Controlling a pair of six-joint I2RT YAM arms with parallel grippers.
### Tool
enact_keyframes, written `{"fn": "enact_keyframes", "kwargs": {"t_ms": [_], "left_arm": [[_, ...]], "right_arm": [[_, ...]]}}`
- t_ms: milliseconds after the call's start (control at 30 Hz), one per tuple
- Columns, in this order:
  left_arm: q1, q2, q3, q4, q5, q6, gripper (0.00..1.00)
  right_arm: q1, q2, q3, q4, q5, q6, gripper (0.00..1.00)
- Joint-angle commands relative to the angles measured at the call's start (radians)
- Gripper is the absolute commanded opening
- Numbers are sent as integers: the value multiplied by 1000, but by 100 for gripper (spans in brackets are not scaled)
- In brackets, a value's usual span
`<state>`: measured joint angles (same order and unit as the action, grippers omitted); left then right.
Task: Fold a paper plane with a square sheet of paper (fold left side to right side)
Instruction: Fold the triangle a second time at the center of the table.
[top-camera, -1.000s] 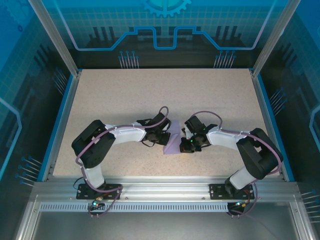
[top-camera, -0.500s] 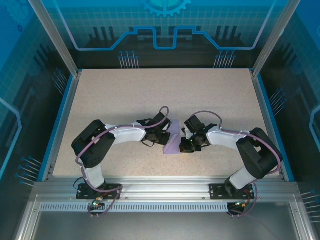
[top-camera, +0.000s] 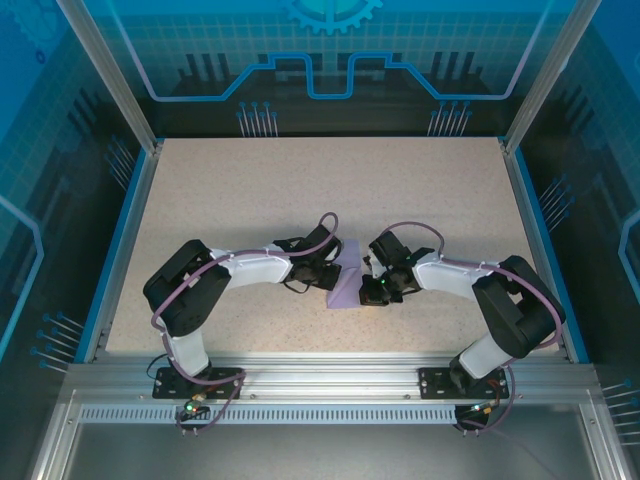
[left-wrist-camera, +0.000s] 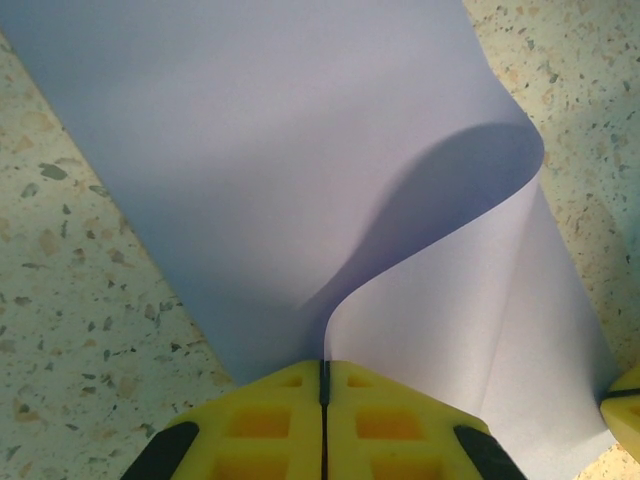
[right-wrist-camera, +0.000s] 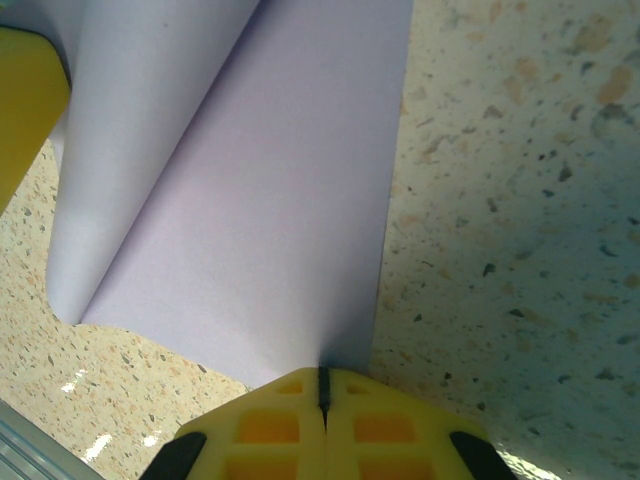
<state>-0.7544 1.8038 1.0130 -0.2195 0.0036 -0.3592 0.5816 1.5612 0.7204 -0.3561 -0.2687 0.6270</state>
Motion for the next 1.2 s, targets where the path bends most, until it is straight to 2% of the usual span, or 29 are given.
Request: {"fn": "enact_keyframes", "kwargs": {"t_ms": [0,633,933,1167], "left_arm": [[10,7,1,-3,-4,23,8],[10,57,14,-23,22,37,8],[7,60,16,-26,29,38,8],[5,63,19,-26,32,41,8]], "right_arm": [[-14,30,-7,-73,42,-9,2],[-28,6,-13,-37,7,-11,3],[-124,-150,-113,232,-165,76,3],[-141,-98,-107,466,-196,206,2]]}}
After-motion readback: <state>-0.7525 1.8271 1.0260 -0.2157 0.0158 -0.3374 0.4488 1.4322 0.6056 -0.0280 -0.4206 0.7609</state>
